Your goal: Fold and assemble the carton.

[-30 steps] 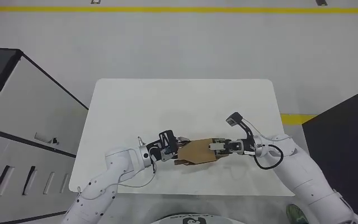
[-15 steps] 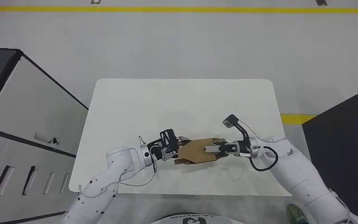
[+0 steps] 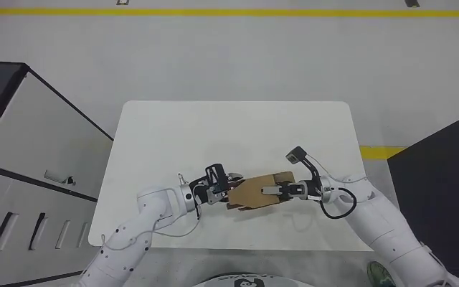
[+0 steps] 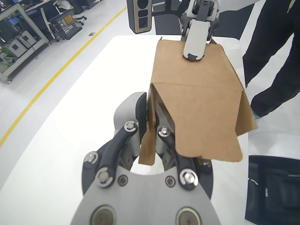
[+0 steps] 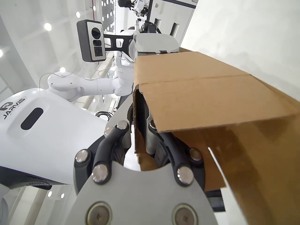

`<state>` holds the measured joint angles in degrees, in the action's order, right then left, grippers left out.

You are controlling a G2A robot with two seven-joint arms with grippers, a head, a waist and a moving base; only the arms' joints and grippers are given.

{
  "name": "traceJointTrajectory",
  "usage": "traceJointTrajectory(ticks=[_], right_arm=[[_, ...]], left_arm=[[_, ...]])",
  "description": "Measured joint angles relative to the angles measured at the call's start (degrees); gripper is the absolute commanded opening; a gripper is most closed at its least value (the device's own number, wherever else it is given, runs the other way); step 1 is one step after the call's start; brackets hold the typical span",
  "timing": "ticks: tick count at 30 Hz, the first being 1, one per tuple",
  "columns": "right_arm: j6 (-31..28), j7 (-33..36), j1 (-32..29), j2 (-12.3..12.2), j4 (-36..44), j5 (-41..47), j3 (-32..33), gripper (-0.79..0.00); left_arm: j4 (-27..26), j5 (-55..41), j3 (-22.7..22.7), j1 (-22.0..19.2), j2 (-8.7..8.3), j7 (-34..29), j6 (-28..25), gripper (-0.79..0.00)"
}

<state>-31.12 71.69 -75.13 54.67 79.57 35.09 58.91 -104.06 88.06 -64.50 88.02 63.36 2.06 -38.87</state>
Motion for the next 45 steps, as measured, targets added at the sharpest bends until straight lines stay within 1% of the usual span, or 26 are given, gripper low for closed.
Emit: traceJointTrajectory(ticks=[9, 16, 21, 25, 30, 31, 32, 33, 37, 40, 42, 45], right_arm=[[-1.1, 0.4, -1.0, -0.2, -1.3, 3.0, 2.0, -0.785], [-1.0, 0.5, -2.2, -0.5, -1.8, 6.1, 4.1, -0.785], [-1.0, 0.4, -2.1, -0.5, -1.8, 6.1, 4.1, -0.785], [0.9, -1.7, -2.3, -0.3, -1.4, 5.8, 4.0, -0.785], [1.9, -1.7, -2.2, -0.3, -2.0, 6.5, 4.6, -0.785], [1.9, -1.7, -2.2, -0.3, -2.0, 6.5, 4.6, -0.785], [1.9, -1.7, -2.2, -0.3, -2.0, 6.5, 4.6, -0.785], [1.8, -1.7, -2.2, -0.3, -2.0, 6.5, 4.6, -0.785], [2.0, -1.9, -2.3, -0.3, -1.8, 6.4, 4.6, -0.785], [3.4, -2.9, -2.7, -0.3, -1.0, 6.5, 4.9, -0.785], [4.2, -1.7, -2.8, -0.4, -1.0, 7.6, 5.5, -0.785], [5.5, 0.5, -2.8, -0.4, -1.5, 9.5, 6.1, -0.785]], left_arm=[[-0.8, -1.1, -2.4, 0.6, -0.45, 0.8, 1.8, 0.000], [-2.3, -1.7, -5.1, 3.2, -1.00, 1.0, 3.4, 0.000], [-2.4, -1.7, -5.2, 3.3, -1.01, 0.9, 3.6, 0.000], [-3.1, -0.6, -5.6, 3.7, -1.13, 0.0, 4.8, 0.000], [-5.2, -0.1, -7.5, 5.5, -1.66, -0.5, 3.9, 0.000], [-5.5, 0.2, -7.9, 5.7, -1.73, 0.0, 4.0, -0.357], [-5.6, 0.4, -8.1, 5.9, -1.77, 0.4, 4.2, -0.643], [-5.6, 0.4, -8.1, 5.9, -1.77, 0.5, 4.2, -0.785], [-5.6, 0.4, -8.0, 5.8, -1.76, 0.4, 4.2, -0.785], [-5.5, 0.3, -8.0, 5.8, -1.75, 0.4, 4.4, -0.785], [-5.6, -0.1, -7.7, 5.8, -1.76, 0.1, 4.1, -0.785], [-6.0, -2.1, -7.1, 5.7, -1.78, -0.5, 2.3, -0.785]])
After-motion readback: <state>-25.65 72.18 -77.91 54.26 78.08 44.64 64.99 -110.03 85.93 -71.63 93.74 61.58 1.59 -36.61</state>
